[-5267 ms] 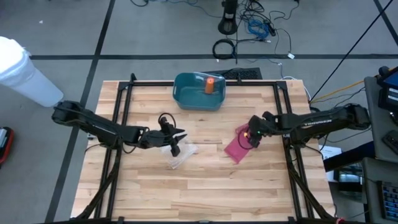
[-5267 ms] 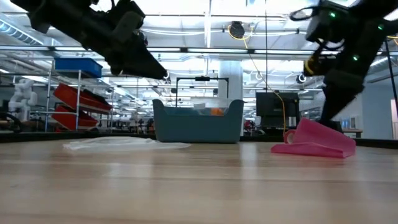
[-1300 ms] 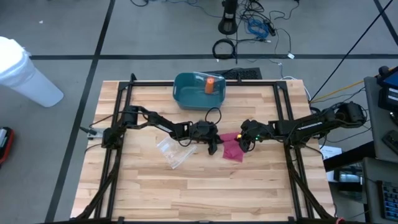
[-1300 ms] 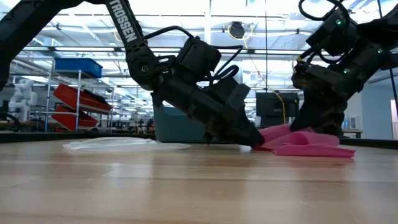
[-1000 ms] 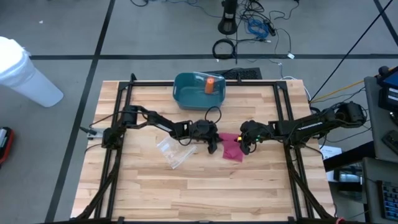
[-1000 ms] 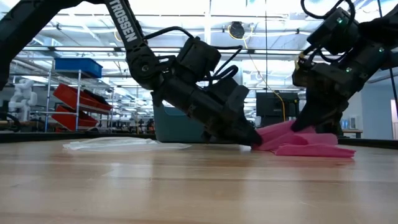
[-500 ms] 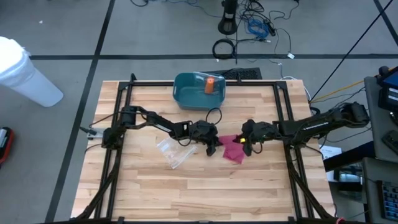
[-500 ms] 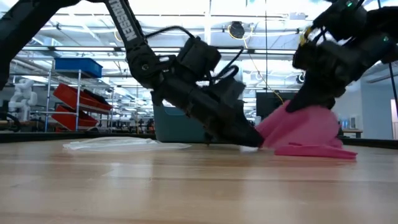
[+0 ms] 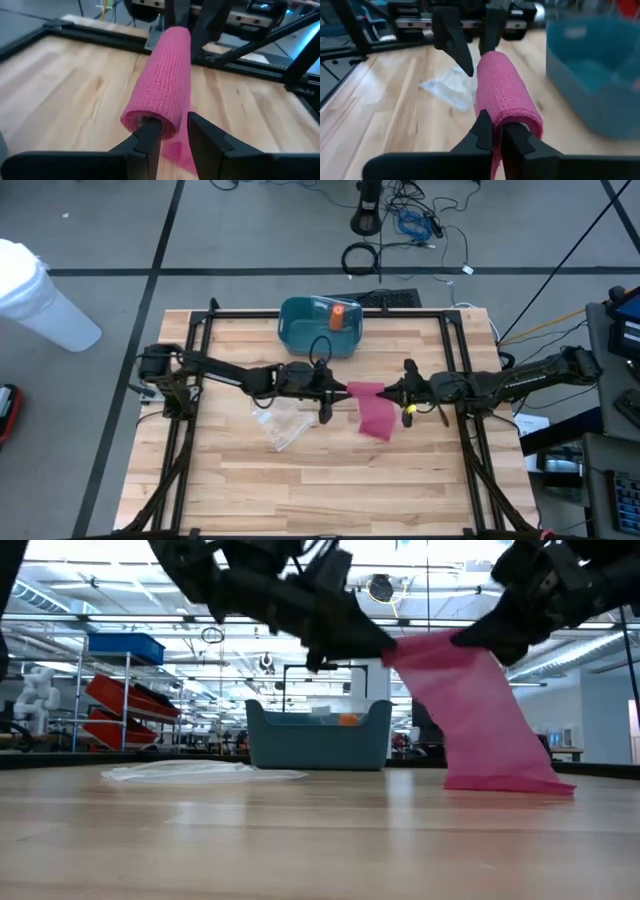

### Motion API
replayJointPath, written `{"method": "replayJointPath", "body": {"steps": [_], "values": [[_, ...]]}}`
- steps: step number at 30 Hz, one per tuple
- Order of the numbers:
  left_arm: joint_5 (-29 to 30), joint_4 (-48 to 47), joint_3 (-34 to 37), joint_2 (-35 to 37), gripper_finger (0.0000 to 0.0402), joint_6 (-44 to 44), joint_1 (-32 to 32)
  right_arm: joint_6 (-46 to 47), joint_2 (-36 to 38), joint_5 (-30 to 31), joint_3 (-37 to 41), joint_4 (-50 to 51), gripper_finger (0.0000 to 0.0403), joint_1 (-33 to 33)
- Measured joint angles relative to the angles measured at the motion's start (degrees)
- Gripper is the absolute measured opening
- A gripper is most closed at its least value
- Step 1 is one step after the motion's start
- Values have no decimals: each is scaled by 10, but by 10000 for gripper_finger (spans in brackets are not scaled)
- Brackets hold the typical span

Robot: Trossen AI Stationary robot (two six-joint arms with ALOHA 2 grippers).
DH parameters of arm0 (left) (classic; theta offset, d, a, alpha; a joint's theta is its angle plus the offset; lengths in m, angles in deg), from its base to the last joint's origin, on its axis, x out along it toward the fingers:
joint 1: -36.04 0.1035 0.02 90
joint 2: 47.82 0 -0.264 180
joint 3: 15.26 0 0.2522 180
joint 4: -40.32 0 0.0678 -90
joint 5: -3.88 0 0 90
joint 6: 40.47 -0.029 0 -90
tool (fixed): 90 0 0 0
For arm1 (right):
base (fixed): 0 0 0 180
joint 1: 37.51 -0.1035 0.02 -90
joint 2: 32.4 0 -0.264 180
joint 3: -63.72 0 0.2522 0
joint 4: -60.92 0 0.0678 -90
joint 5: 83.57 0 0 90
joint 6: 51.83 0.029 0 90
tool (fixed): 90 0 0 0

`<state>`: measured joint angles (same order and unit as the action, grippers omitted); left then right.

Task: Roll bandage
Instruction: Roll the pink bandage

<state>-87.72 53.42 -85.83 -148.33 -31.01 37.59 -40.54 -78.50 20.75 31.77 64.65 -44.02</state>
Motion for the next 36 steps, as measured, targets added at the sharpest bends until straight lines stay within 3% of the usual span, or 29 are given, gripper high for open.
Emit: {"method": "replayJointPath", "body": {"steps": [9,14,27,36], "values": [[-18,-17,1,79,99,-70,-16,-166,38,29,1,-35,1,-35],[-23,-16,0,87,99,-78,-17,-225,47,31,3,-83,1,-52],[-13,-40,1,86,99,-114,-16,-243,63,-11,3,-98,0,-52],[-5,-94,1,125,99,-156,-21,-244,60,-10,3,-93,0,-52]]}}
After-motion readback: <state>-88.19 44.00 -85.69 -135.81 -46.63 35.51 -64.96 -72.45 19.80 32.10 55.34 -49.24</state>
